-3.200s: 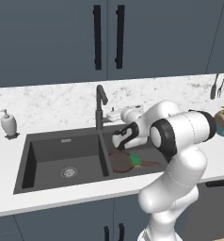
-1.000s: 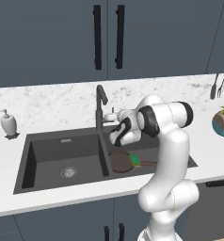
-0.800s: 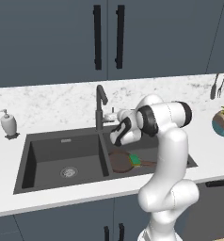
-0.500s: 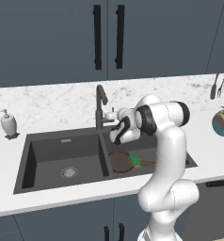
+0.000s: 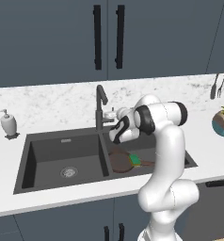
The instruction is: Pick the pan and sponge and place them into the sink. Then turn on the water.
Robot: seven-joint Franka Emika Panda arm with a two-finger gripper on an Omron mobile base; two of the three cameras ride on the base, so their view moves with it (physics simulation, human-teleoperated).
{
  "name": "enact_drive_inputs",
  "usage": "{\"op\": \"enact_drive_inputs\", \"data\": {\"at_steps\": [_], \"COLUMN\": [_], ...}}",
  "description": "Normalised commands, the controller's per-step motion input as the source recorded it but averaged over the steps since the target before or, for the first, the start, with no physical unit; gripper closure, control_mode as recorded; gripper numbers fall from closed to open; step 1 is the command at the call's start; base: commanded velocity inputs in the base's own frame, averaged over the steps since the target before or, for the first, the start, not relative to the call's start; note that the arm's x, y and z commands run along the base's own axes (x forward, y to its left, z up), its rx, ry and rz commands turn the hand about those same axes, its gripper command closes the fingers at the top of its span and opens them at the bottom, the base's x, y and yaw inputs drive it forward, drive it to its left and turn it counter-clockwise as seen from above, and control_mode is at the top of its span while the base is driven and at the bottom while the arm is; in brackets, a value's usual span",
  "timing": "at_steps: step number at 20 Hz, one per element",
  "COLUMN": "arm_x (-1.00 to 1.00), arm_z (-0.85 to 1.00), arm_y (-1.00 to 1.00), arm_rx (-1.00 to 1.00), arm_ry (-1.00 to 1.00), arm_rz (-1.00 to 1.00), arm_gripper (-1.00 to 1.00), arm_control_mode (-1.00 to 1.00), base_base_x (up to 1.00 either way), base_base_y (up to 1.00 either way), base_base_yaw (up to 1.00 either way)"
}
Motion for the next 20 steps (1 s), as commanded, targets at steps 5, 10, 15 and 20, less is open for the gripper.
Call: {"op": "enact_drive_inputs", "data": {"at_steps": [5, 10, 15, 20], "arm_x": [0.05, 0.05, 0.08, 0.08], "arm_z": [-0.05, -0.02, 0.00, -0.01], "arm_y": [0.00, 0.00, 0.00, 0.00], "arm_rx": [0.00, 0.00, 0.00, 0.00], "arm_ry": [0.00, 0.00, 0.00, 0.00], "arm_rz": [0.00, 0.00, 0.00, 0.00], "arm_gripper": [-1.00, -1.00, -1.00, -1.00], "arm_control_mode": [-1.00, -1.00, -1.00, -1.00], "base_base_x": [0.00, 0.00, 0.00, 0.00], "base_base_y": [0.00, 0.00, 0.00, 0.00], "base_base_yaw": [0.00, 0.00, 0.00, 0.00]}}
